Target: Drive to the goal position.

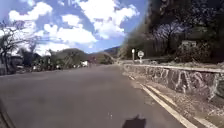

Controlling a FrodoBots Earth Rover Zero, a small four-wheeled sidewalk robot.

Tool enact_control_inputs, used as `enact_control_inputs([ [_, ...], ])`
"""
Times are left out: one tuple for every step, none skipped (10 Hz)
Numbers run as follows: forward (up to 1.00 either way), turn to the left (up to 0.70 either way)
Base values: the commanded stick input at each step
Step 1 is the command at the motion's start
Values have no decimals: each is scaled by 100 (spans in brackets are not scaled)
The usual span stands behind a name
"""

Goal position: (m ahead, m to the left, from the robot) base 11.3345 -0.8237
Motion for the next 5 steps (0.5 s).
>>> enact_control_inputs([
  [50,0],
  [50,0],
  [50,0],
  [50,0],
  [50,0],
])
